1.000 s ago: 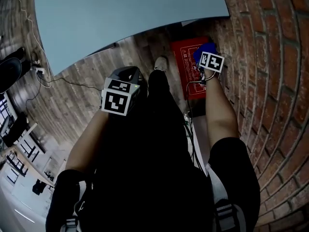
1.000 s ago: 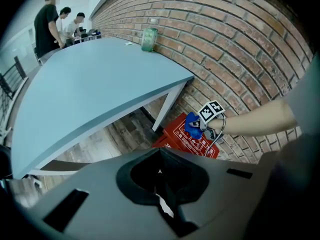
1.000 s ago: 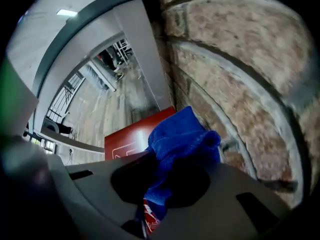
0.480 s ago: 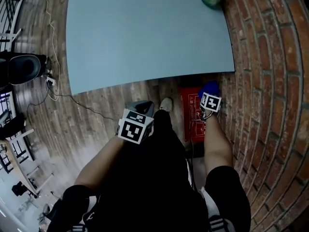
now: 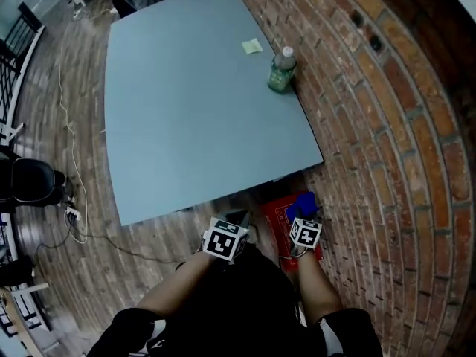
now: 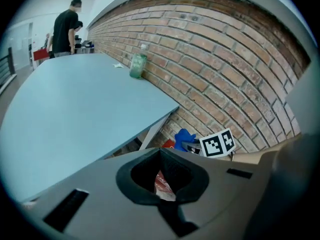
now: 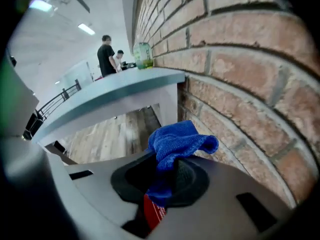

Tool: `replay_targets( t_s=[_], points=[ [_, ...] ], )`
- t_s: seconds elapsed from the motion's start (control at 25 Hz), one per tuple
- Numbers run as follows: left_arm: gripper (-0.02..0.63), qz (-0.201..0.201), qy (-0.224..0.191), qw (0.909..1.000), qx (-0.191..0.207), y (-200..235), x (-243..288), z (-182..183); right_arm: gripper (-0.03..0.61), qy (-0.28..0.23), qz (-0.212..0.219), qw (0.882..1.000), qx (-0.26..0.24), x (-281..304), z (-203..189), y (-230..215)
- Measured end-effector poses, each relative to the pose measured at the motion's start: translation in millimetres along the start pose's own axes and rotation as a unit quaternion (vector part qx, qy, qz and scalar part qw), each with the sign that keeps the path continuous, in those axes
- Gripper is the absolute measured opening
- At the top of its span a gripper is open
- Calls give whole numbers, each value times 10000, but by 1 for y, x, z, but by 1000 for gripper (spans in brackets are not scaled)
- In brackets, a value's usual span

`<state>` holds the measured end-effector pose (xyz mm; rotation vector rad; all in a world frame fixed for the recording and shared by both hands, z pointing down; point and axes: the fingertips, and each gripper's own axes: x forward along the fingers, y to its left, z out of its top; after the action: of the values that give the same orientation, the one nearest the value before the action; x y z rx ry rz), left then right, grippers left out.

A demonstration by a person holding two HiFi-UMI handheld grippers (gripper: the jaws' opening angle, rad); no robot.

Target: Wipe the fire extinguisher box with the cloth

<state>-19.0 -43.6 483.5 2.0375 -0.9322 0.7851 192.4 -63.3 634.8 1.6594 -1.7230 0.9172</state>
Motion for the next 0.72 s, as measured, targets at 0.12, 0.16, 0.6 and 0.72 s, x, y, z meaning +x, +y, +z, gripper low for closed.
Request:
replay_targets(
  t_s=[0.12, 0.16, 0.6, 0.72],
  points=[
    [5, -192, -116, 9986, 485, -8, -12, 21, 52, -458, -160, 9985, 247, -51, 14, 14],
    [5, -228, -181, 9976, 626, -10, -15, 29, 52, -645, -216, 9972, 307, -68, 22, 19],
    [5, -710, -918, 9816, 1516, -54, -60, 86, 52, -2093, -791, 9726, 622, -203, 96, 63],
    [5, -817, -1097, 9763, 1680, -73, -74, 95, 52, -2495, -820, 9632, 566, -240, 126, 73]
  ],
)
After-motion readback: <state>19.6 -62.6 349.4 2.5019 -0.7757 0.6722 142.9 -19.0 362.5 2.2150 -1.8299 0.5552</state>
